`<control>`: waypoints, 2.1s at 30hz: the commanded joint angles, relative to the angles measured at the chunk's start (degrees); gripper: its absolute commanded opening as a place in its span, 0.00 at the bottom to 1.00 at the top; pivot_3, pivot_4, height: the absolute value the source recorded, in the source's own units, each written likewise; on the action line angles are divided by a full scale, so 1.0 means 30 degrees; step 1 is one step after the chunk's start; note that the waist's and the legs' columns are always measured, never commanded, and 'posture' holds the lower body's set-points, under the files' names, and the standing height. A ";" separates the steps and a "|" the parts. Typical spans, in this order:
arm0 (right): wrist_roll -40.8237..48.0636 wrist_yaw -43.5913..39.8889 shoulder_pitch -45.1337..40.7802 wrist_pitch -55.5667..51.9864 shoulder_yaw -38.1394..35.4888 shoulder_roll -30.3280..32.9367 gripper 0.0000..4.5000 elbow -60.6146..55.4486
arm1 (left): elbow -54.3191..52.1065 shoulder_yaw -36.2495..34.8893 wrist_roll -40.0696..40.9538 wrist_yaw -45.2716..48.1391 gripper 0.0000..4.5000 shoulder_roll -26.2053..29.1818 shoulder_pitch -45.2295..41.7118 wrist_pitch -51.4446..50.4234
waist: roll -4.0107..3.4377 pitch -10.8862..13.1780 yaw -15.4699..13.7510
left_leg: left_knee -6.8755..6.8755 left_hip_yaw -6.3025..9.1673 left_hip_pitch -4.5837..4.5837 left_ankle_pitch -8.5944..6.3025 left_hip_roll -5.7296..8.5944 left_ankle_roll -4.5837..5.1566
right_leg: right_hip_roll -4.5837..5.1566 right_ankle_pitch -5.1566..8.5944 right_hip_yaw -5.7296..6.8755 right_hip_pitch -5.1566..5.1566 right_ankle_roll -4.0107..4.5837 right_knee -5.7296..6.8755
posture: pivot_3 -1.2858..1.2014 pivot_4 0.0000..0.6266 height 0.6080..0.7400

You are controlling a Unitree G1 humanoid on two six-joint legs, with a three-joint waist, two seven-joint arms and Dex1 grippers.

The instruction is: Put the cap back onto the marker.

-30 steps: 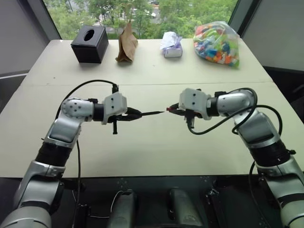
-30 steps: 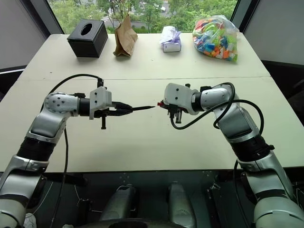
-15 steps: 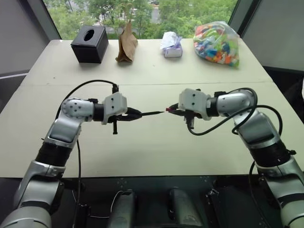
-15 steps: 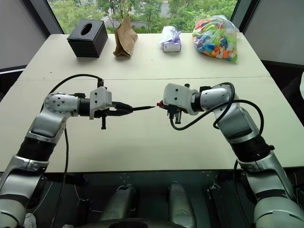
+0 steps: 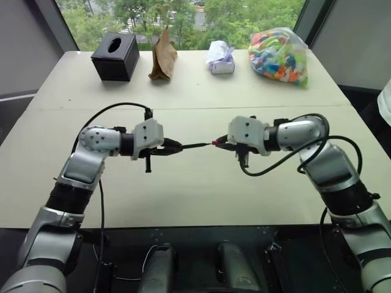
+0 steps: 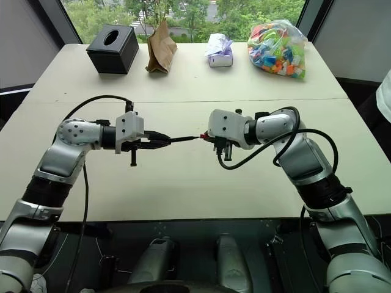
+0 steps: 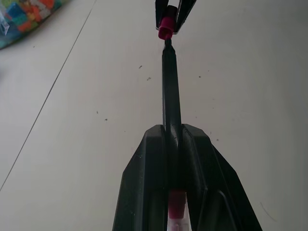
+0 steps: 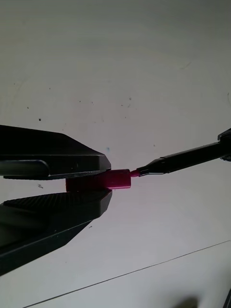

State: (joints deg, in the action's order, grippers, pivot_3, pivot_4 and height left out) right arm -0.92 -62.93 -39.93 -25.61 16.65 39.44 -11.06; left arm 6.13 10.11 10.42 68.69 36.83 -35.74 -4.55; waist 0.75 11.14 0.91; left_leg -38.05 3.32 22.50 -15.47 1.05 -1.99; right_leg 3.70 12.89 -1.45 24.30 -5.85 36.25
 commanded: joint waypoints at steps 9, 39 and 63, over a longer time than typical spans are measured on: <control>0.0338 0.0130 -0.0429 -0.0192 -0.0192 -0.0123 0.01 -0.1173 | 0.0021 -0.0035 -0.0117 0.0154 0.00 -0.0156 -0.0477 0.0585 | 0.0000 0.0000 -0.0008 | -0.0001 -0.0001 0.0000 0.0000 0.0000 0.0000 | 0.0000 0.0000 0.0000 0.0000 0.0000 0.0000 | 0.52 0.24 1.00; -0.1152 0.0162 -0.0801 -0.0640 0.2377 -0.1360 0.01 -0.1703 | -0.0093 0.0316 -0.1512 0.0148 0.00 -0.0768 -0.0909 0.2070 | 0.0000 0.0000 0.0003 | 0.0000 0.0001 0.0000 0.0000 0.0000 0.0000 | -0.0001 0.0000 0.0002 0.0000 0.0000 0.0000 | 0.52 0.24 1.00; -0.2430 0.0559 -0.1205 -0.1106 0.2881 -0.3741 0.01 -0.2277 | 0.0040 -0.0124 -0.1563 -0.0127 0.00 -0.1345 -0.0693 0.2492 | 0.0000 0.0000 0.0019 | 0.0001 0.0007 0.0000 0.0000 0.0000 0.0000 | -0.0005 0.0000 0.0005 0.0006 0.0000 0.0002 | 0.52 0.24 1.00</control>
State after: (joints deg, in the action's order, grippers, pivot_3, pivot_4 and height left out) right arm -12.64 -60.84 -42.68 -31.91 24.02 32.05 -13.23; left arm 8.84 9.16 3.17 69.71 35.45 -36.47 1.40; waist 0.75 11.14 0.97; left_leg -38.04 3.34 22.50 -15.47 1.05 -1.99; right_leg 3.68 12.89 -1.43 24.32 -5.85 36.25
